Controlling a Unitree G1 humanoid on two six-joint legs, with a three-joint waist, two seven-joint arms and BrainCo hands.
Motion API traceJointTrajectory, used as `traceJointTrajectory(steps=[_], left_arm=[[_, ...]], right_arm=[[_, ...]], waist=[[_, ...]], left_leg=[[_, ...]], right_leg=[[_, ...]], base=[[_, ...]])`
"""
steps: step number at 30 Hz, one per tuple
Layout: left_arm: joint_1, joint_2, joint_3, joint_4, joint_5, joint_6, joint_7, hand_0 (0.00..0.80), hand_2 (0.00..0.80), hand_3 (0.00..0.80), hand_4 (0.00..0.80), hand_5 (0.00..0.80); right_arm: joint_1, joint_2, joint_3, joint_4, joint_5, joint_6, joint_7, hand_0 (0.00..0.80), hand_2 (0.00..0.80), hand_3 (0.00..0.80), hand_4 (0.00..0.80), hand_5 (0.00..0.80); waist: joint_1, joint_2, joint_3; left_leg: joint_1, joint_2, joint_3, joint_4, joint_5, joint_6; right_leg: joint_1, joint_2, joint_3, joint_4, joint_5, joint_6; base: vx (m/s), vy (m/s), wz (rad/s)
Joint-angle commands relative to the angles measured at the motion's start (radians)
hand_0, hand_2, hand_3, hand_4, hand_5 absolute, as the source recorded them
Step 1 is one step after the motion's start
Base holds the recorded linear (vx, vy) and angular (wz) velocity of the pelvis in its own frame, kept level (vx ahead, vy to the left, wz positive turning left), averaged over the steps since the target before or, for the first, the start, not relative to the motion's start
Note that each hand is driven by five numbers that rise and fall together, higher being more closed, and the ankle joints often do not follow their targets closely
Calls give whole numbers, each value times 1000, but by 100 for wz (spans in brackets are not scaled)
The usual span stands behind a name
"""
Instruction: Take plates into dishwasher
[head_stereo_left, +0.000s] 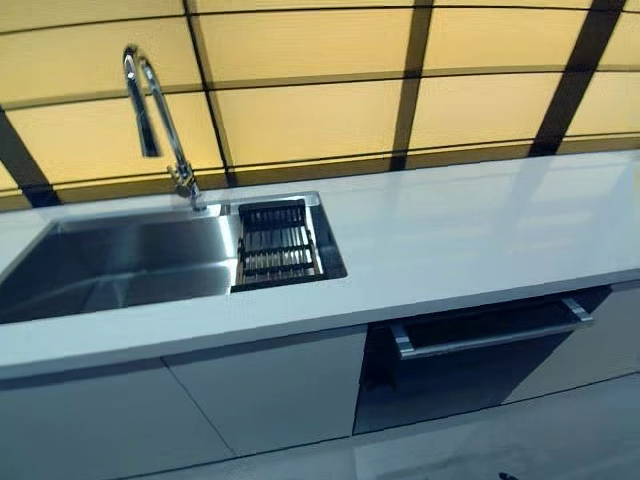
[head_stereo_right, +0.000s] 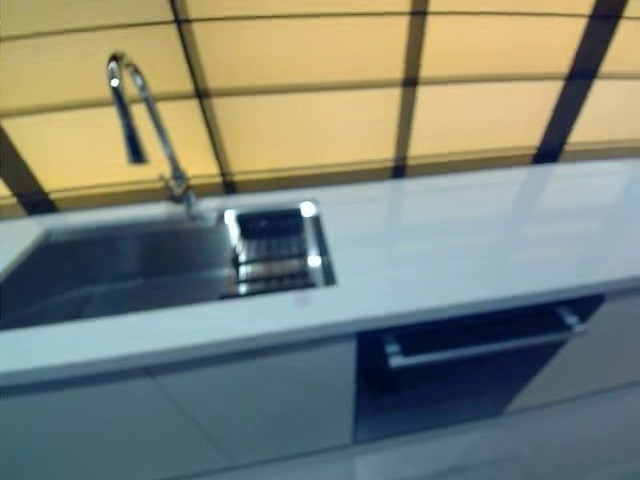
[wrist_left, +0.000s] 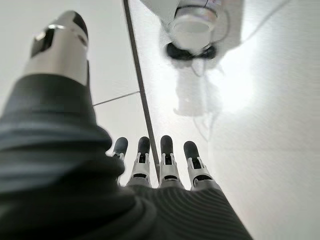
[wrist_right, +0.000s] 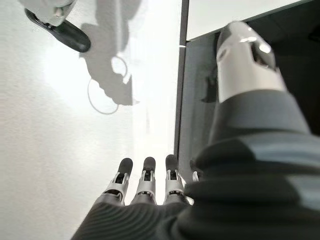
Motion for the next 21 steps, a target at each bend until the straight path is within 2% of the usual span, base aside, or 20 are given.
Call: traceJointTrajectory(steps=[1,5,10,13,14,15,16,17,19,21], left_arm=[[-45,6,37,-29,15,-19,16,0,0,0,0,0],[-59,-6,27,-23,29,-39,1,0,0,0,0,0],[-82,-19,-7,-21,16,-92,-8,0,0,0,0,0],[-101,-19,-29,-23,8,-118,-8,0,0,0,0,0],[-118,-13,-37,-25,15,-125,-9,0,0,0,0,0],[-126,-6,-41,-28,21,-123,-10,0,0,0,0,0],[-130,-2,-44,-29,27,-123,-10,0,0,0,0,0],[-146,13,-56,-31,40,-114,-16,0,0,0,0,0],[-154,23,-68,-31,49,-107,-17,0,0,0,0,0],[-157,26,-85,-19,50,-93,-20,0,0,0,0,0]], right_arm=[[-61,4,-46,-4,-46,-46,-5,0,0,0,0,0],[-59,5,-66,51,-56,-29,-8,0,0,0,0,0],[-71,-28,-78,63,-66,-17,-5,0,0,0,0,0],[-75,-38,-86,53,-50,-23,-5,0,0,0,0,0],[-82,-35,-90,59,-37,-45,-4,0,0,0,0,0],[-86,-32,-90,57,-42,-53,-6,0,0,0,0,0],[-88,-29,-88,55,-37,-55,-10,0,0,0,0,0],[-100,-25,-80,47,-15,-66,-13,0,0,0,0,0],[-110,-24,-74,33,0,-71,-11,0,0,0,0,0],[-122,-21,-66,2,-5,-71,-9,0,0,0,0,0]], waist=[[4,-66,15],[-21,-74,-18],[-45,-68,-42],[-74,-62,-49],[-91,-64,-47],[-96,-67,-45],[-99,-69,-44],[-106,-73,-36],[-109,-76,-29],[-114,-78,-15]], left_leg=[[-39,-5,10,178,-49,22],[7,-50,29,255,-99,11],[37,-97,18,291,-141,7],[113,-73,42,176,-181,13],[170,-66,73,75,-239,33],[194,-67,79,31,-267,43],[207,-68,73,7,-271,48],[231,-75,49,-51,-273,62],[239,-84,29,-84,-266,72],[244,-110,-1,-120,-251,91]], right_leg=[[63,24,-36,-229,213,-13],[46,14,-69,-290,257,-9],[7,9,-76,-298,289,-4],[-34,11,-80,-291,312,12],[-73,3,-83,-280,342,37],[-95,-2,-84,-272,358,54],[-111,-5,-82,-271,373,65],[-157,-6,-75,-266,411,93],[-185,-6,-66,-266,436,108],[-218,-7,-57,-271,469,128]], base=[[-282,41,32],[-268,85,12],[-300,193,35],[-263,196,49],[-249,142,60],[-252,123,45],[-296,105,25],[-342,122,16],[-323,143,14],[-306,181,5]])
